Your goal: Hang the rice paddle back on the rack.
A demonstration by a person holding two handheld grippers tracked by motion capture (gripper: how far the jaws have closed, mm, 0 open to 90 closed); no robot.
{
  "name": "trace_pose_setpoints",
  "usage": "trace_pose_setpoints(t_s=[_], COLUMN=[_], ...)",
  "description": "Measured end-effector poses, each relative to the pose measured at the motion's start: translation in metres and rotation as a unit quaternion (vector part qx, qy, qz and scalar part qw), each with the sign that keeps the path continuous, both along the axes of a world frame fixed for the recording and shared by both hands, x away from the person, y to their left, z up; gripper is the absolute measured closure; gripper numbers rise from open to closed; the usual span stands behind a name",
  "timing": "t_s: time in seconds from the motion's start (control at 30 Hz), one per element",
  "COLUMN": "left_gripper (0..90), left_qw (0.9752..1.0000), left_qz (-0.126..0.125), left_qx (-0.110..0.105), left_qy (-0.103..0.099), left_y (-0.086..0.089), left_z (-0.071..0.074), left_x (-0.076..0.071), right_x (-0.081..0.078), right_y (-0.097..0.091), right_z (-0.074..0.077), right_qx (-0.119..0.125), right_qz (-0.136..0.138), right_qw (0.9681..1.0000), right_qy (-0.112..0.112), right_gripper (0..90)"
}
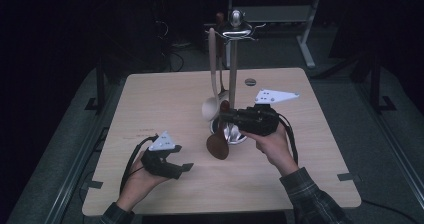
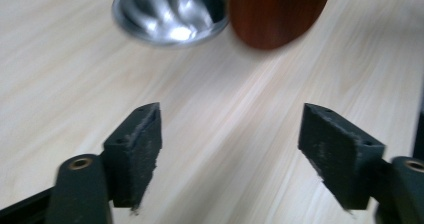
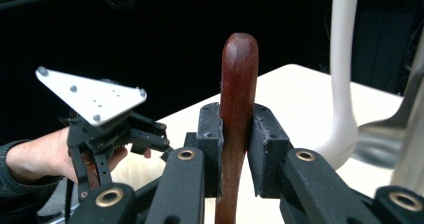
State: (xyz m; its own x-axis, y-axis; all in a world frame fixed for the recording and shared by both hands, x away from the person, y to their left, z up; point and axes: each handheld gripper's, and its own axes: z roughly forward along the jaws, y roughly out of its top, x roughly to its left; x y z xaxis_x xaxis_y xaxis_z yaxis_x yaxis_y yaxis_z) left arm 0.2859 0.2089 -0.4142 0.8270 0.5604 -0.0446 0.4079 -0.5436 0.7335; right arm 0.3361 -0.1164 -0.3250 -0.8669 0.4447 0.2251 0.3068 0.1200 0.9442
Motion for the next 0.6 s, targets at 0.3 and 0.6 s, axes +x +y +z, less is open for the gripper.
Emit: trace_pose_setpoints(t_s=[0.3, 0.6], left_gripper=[15.1, 15.1], left_qw=[1.0000, 0.9997], left_qz=[0.009, 0.024], left_qx=[0.003, 0.001], left_qy=[-0.001, 0.002], left_y=[0.027, 0.039], left_z=[-0.027, -0.036], left_x=[-0.011, -0.013], right_x=[0.009, 0.015], right_y=[0.002, 0.005], right_z=[0.031, 0.056], right_qx=[-0.014, -0.026], right_qz=[0.021, 0.027], right_qw=[0.9990, 0.9975], right_qy=[-0.037, -0.060], right_gripper=[76.9, 76.9])
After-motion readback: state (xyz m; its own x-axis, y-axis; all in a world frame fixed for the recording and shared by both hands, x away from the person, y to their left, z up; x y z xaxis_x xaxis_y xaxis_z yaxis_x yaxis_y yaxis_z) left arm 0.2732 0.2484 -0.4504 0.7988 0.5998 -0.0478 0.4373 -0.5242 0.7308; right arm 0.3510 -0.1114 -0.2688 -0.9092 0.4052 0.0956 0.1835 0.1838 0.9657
